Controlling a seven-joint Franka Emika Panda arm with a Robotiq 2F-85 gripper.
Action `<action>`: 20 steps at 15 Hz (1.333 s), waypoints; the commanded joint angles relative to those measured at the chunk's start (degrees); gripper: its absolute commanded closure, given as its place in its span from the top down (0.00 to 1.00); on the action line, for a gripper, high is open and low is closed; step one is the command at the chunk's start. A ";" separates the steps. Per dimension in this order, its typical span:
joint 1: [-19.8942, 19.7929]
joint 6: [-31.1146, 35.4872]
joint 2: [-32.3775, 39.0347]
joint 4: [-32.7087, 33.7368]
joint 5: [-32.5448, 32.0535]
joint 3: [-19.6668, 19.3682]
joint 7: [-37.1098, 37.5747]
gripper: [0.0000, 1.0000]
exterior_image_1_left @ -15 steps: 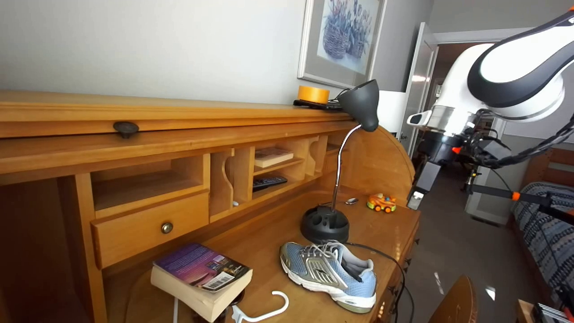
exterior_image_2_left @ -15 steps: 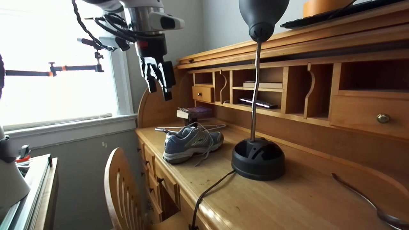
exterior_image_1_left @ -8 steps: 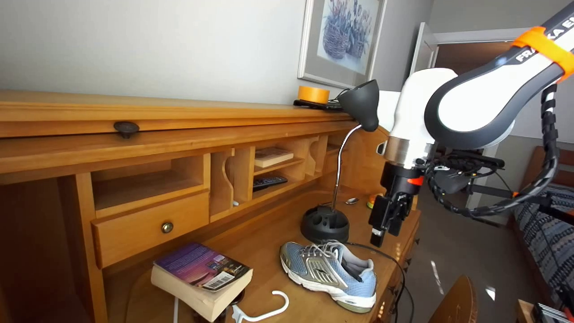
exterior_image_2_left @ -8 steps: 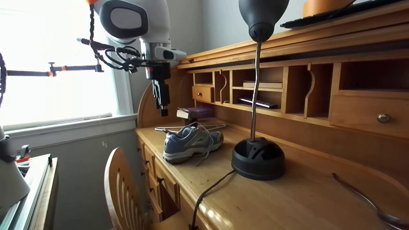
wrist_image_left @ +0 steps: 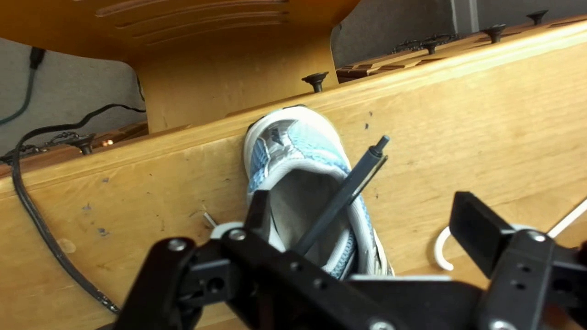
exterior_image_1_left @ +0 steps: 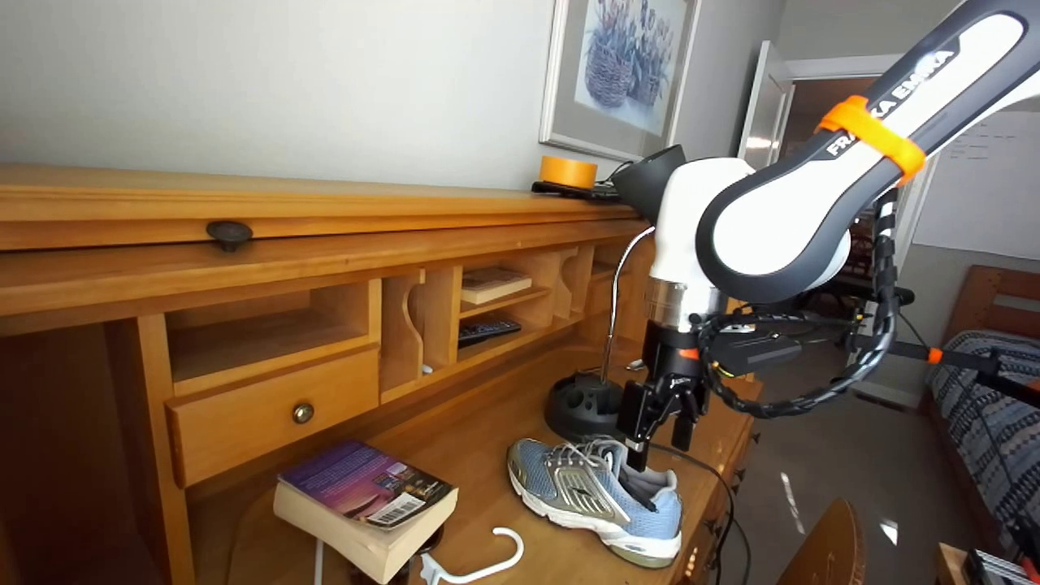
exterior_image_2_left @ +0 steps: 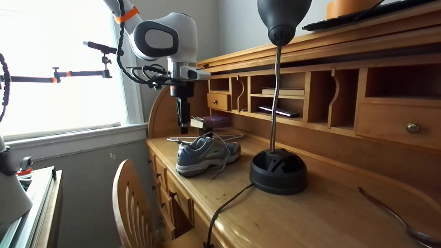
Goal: Put the pen in the desk shelf
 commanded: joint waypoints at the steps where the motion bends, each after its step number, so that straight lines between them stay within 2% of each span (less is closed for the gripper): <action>1: 0.11 -0.33 5.07 3.67 1.16 0.71 1.48 1.00; 11: 0.42 3.41 12.00 6.55 0.60 2.11 0.30 1.00; 17: 0.83 7.98 15.02 6.72 -0.14 2.08 0.27 1.00; 18: 0.89 8.76 15.40 6.69 -0.24 2.13 0.07 0.93; 19: 0.97 9.44 15.68 6.71 -0.33 2.13 0.09 0.73; 20: 1.02 9.84 15.84 6.69 -0.25 2.20 -0.04 0.69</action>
